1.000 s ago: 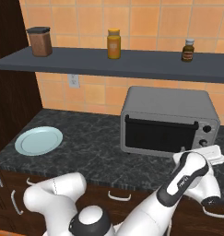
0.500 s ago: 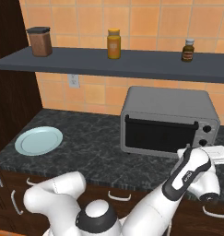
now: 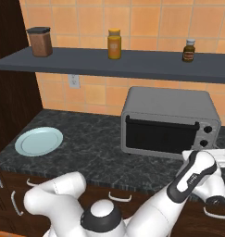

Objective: Pick up the kebab skewer and baguette bread, and place them inside the toaster oven. Close the toaster oven door and start by setting the timer.

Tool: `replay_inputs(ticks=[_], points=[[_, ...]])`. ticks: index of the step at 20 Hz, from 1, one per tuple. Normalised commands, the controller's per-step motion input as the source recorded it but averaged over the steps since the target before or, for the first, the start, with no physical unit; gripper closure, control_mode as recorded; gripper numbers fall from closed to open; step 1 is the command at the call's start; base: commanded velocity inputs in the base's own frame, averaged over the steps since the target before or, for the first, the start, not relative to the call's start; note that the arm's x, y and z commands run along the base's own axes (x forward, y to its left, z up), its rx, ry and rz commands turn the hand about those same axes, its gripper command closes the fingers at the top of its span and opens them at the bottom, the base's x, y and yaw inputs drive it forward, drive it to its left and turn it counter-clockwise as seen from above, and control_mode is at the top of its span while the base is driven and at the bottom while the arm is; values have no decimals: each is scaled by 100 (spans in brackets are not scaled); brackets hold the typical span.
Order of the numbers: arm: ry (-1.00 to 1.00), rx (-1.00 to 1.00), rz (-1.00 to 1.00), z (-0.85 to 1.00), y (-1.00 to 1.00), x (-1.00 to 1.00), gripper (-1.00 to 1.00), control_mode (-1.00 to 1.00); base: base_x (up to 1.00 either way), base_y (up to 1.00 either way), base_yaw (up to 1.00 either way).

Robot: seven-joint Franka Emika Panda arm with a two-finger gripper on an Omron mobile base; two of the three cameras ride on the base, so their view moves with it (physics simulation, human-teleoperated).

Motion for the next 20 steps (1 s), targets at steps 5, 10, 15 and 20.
replay_inputs(ticks=[5,10,15,20], points=[[0,1,0,-9,3,3,-100,-100,0,0,0],[0,2,0,-8,15,8,-100,-100,0,0,0],[0,3,0,0,1,26,-100,-100,0,0,0],[0,3,0,-4,-9,14,-100,-100,0,0,0]])
